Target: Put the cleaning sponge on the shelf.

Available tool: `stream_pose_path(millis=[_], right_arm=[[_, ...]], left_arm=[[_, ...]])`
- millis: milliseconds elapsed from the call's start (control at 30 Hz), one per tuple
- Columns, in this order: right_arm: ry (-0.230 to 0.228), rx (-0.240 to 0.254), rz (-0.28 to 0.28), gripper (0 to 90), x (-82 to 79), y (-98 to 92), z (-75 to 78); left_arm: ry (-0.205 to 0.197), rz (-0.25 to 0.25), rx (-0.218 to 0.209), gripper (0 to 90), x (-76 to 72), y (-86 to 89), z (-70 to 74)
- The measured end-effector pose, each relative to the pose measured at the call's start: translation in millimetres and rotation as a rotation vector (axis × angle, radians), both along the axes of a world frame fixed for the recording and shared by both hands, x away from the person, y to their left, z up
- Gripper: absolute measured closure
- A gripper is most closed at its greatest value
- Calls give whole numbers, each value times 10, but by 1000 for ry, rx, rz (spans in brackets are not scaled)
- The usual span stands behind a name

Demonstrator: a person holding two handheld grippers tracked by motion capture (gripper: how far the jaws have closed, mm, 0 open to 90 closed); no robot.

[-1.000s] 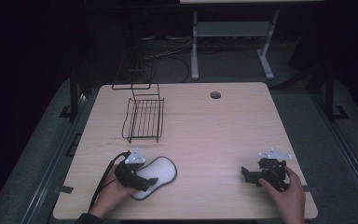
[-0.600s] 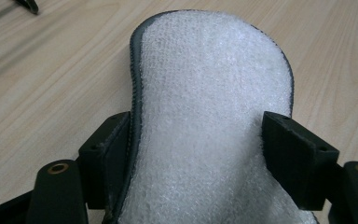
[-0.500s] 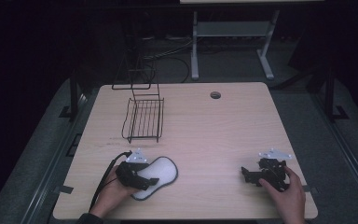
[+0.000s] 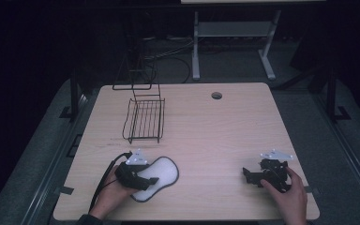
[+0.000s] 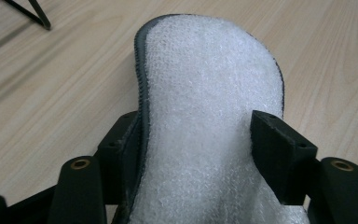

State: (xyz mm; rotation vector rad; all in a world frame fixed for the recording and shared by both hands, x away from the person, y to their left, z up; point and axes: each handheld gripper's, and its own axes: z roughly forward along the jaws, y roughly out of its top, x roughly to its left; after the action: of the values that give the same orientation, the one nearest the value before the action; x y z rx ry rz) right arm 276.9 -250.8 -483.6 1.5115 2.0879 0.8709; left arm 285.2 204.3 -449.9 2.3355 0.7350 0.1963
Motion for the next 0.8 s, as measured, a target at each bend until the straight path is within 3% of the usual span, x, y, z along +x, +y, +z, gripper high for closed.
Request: stream_pose_path(millis=[233, 533, 800], right_arm=[[0, 0, 0, 0, 0, 0, 0], [0, 0, 0, 0, 0, 0, 0], [0, 1, 0, 0, -1, 1, 0]], left_arm=[[-14, 6, -37, 455, -11, 43, 50], [-8, 7, -85, 568, -11, 96, 106], [9, 11, -153, 663, 0, 154, 151]])
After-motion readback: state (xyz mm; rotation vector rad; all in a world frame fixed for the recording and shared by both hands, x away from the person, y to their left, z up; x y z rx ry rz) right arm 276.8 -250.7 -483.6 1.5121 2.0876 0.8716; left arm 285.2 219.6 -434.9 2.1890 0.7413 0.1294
